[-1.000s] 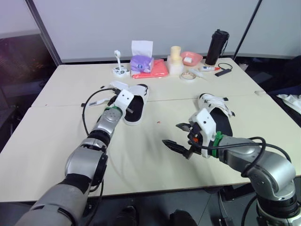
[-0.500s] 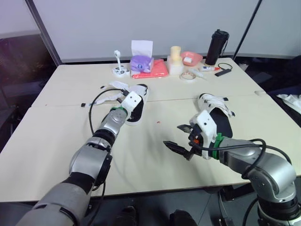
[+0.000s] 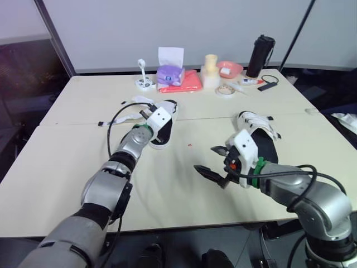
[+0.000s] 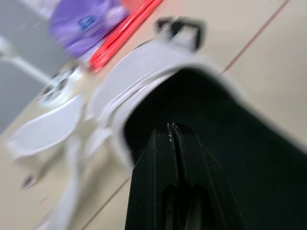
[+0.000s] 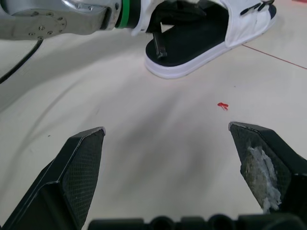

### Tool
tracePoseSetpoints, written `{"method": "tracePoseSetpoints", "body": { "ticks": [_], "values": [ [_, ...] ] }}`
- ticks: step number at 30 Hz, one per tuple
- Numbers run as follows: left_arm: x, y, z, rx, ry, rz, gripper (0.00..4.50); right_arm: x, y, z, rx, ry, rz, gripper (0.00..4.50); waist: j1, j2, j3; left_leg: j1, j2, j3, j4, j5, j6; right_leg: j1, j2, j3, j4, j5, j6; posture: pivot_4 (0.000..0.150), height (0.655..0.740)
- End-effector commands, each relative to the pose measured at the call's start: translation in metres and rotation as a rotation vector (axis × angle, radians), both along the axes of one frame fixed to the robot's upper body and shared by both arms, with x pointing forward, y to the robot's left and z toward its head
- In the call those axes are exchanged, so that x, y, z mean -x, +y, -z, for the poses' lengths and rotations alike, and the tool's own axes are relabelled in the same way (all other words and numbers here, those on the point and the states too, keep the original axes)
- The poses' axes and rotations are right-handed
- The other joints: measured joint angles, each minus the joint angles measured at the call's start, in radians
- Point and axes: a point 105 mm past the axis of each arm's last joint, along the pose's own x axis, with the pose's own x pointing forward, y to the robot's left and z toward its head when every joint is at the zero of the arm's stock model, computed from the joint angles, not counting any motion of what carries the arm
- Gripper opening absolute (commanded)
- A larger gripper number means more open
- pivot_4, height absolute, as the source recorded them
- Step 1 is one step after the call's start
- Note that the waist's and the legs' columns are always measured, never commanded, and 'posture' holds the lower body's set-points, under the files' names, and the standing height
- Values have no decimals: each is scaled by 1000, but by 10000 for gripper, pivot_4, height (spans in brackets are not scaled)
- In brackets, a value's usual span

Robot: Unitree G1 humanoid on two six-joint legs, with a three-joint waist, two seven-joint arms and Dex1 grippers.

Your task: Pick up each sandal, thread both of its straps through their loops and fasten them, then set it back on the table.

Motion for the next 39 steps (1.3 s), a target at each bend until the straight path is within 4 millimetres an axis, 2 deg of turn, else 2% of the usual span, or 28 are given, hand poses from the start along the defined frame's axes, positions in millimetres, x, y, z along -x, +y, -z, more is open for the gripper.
{"method": "tracePoseSetpoints", "body": {
  "ticks": [1, 7, 9, 16, 19, 22, 24, 26, 29, 30, 32, 39],
  "values": [
    [4, 7, -19, 12, -63, 71, 290, -30, -3, -11, -18, -96, 111, 45000, -7, 0, 0, 0, 0, 0, 0, 0, 0, -1, 0, 0, 0, 0, 0, 1500, 7400],
    [13, 38, -31, -41, -159, 41, 290, -74, 10, 1, 51, -178, 214, 45000, -15, 0, 0, 0, 0, 1, -3, 0, 0, -4, 0, 1, 1, 0, 0, 1500, 7400],
    [17, 41, -31, -13, -157, 38, 290, -80, 15, 5, 62, -193, 214, 45000, -8, 0, 0, 0, 0, 1, -3, 0, 0, -4, 0, 2, 1, 0, 0, 1500, 7400],
    [31, 76, -26, -25, -149, -70, 290, -90, 34, 17, 93, -222, 216, 45000, -11, 1, 0, 0, 0, 1, -2, 0, 0, -4, 0, 2, 2, 0, -1, 1500, 7400],
    [34, 78, -23, -21, -136, -90, 8613, -93, 39, 25, 110, -216, 219, 45000, -10, 1, 0, 0, 0, 1, -2, 0, 0, -4, 1, 2, 2, 0, -1, 1500, 7400],
    [34, 79, -21, -1, -130, -113, 24094, -96, 42, 32, 111, -201, 227, 45000, -9, 1, 0, 0, 0, 1, -2, 0, 0, -4, 1, 2, 2, 0, -1, 1500, 7400],
    [34, 80, -20, 1, -130, -126, 34475, -100, 44, 34, 107, -196, 231, 39596, -10, 1, 0, 0, 0, 1, -2, 0, 0, -4, 1, 2, 2, 0, -1, 1500, 7400],
    [33, 80, -19, -1, -130, -141, 44266, -105, 46, 34, 108, -200, 238, 32076, -12, 1, 0, 0, 0, 1, -2, 0, 0, -4, 1, 2, 2, 0, -1, 1500, 7400],
    [32, 80, -15, 0, -121, -158, 45000, -115, 49, 36, 109, -198, 258, 17349, -12, 1, 0, 0, 0, 1, -2, 0, 0, -4, 1, 2, 2, 0, -1, 1500, 7400],
    [31, 80, -13, -1, -111, -159, 45000, -118, 50, 36, 118, -200, 262, 10385, -13, 1, 0, 0, 0, 1, -2, 0, 0, -5, 1, 2, 2, 0, -1, 1500, 7400],
    [31, 79, -8, 0, -96, -164, 45000, -124, 54, 37, 116, -199, 267, 2417, -14, 1, 0, 0, 0, 1, -3, 0, 0, -5, 1, 2, 2, 0, -1, 1500, 7400],
    [31, 85, 9, -50, -51, -218, 45000, -138, 79, 42, 101, -194, 235, 2417, -23, 1, 0, 0, 0, 1, -3, 0, -1, -5, 1, 2, 2, 0, -1, 1500, 7400]
  ]
}}
